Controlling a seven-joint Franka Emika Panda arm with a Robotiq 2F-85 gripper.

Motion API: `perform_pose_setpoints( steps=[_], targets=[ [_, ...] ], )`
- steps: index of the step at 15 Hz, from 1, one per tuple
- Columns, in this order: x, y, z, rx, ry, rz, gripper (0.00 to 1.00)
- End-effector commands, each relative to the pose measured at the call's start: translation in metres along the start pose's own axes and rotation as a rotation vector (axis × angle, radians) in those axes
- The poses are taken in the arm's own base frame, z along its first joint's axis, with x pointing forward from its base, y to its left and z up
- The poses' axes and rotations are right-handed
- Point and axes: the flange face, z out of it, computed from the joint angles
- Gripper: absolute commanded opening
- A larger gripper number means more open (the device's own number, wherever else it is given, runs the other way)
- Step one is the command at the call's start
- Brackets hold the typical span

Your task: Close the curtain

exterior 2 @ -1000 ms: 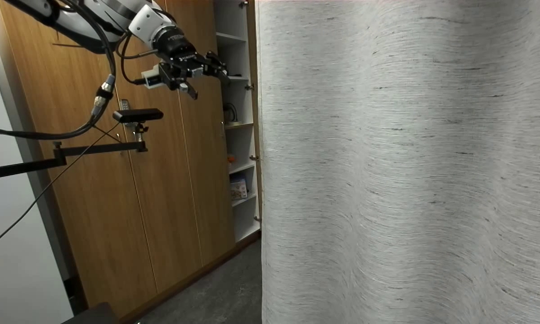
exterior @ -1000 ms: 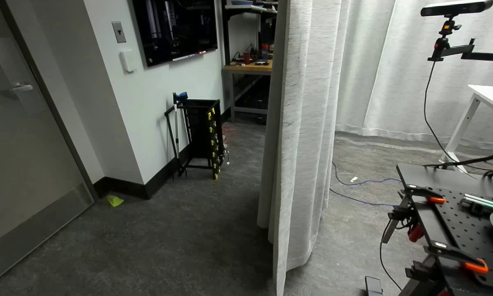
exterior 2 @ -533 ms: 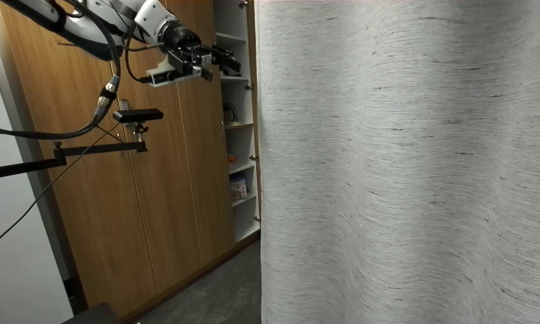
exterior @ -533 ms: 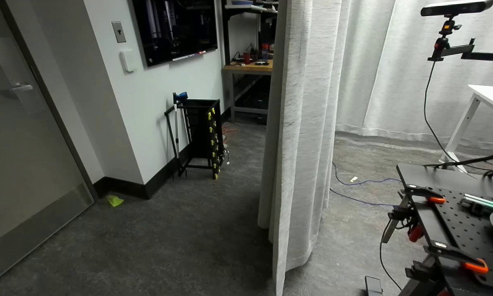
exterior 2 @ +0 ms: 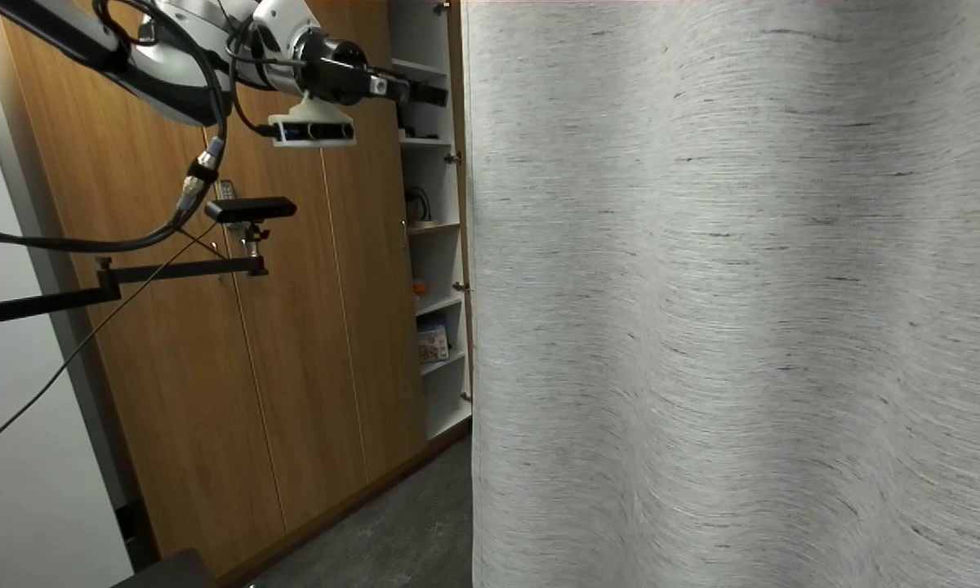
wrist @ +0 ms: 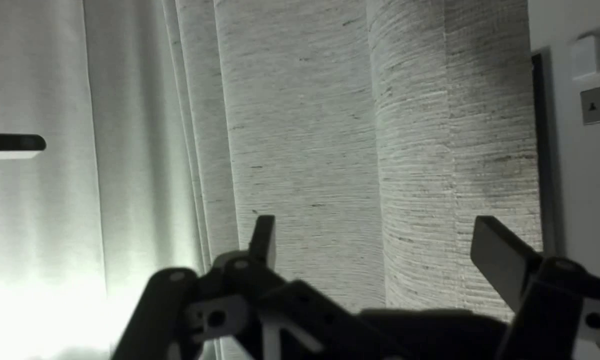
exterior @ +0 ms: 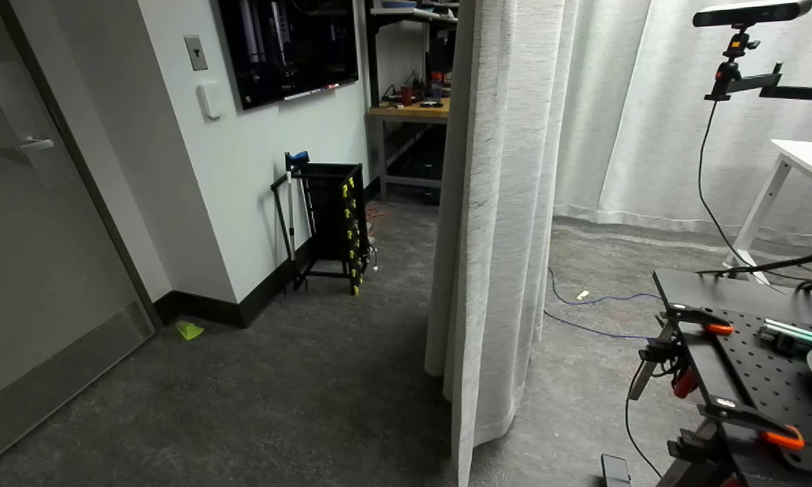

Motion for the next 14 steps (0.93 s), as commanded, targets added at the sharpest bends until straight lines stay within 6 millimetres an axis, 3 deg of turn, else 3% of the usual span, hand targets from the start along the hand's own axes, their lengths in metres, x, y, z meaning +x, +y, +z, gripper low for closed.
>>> perform_pose_setpoints(
  steps=[1, 14],
  targets=[
    [0.0035, 0.0019, -0.0018, 0.067, 0.061, -0.094, 1.0],
    [-0.0013, -0.0038, -0.0013, 0.052, 0.042, -0.07, 1.0]
  ],
)
